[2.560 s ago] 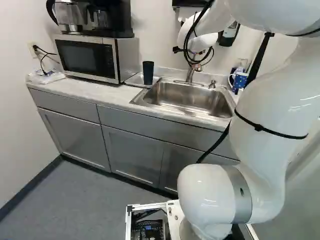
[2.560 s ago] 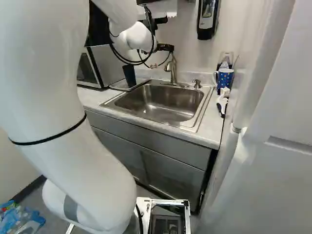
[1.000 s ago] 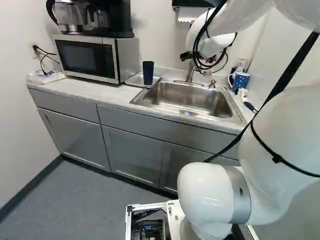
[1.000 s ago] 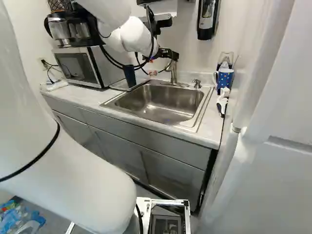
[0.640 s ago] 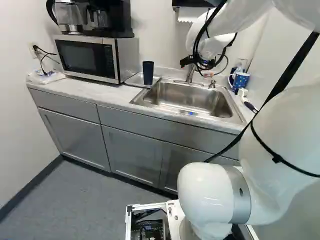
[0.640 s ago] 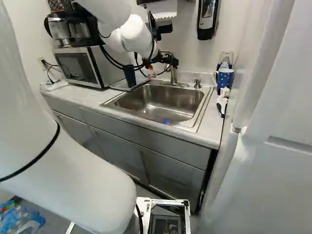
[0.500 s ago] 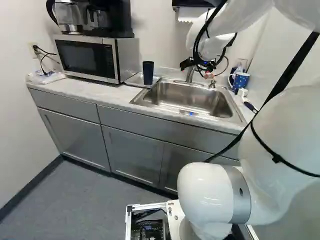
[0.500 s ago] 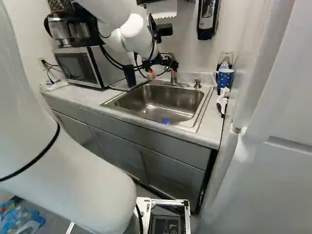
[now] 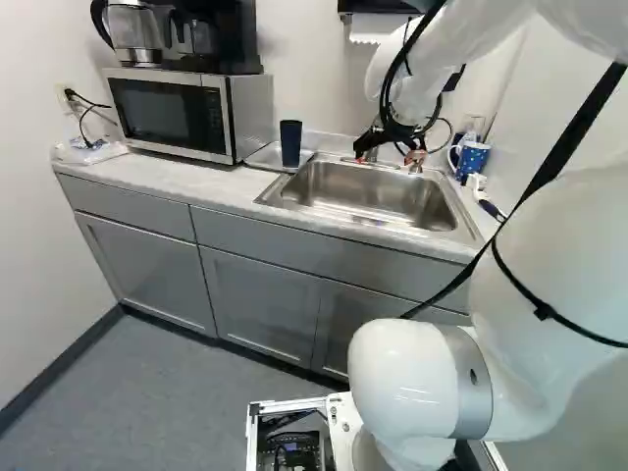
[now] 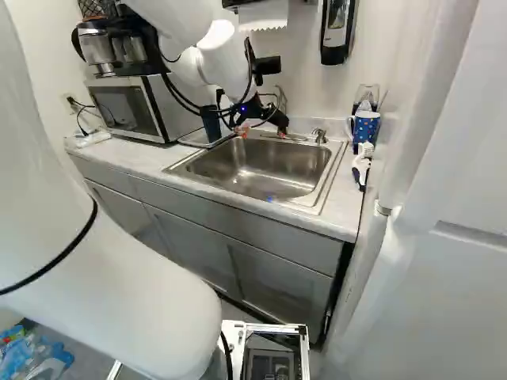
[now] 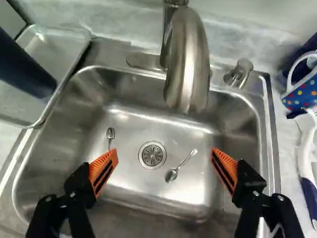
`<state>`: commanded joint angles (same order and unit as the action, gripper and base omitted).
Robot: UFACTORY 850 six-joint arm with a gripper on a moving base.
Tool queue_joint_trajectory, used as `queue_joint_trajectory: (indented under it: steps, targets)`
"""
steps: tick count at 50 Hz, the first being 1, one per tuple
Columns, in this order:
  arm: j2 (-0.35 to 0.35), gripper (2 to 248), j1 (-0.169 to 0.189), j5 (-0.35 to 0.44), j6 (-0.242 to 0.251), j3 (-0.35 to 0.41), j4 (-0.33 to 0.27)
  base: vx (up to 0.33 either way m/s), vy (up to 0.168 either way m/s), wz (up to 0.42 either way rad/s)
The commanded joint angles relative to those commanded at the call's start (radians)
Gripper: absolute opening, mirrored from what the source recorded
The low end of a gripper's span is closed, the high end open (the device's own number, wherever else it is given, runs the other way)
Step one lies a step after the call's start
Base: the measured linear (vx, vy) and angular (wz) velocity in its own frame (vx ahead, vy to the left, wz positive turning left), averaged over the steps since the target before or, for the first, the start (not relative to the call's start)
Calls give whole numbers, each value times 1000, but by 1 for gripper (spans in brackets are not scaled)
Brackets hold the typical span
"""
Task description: Rinse the cup and place it in the tray
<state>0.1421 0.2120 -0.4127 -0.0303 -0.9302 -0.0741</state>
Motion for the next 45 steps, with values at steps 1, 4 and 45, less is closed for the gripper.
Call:
queue_joint_trajectory:
  steps: [1,4,45]
  targets:
    - [0,247,0,-5,0,0,2,0,0,0]
    - [0,247,0,-20,0,0,10,0,0,0]
    - [0,247,0,-42,0,0,27,0,0,0]
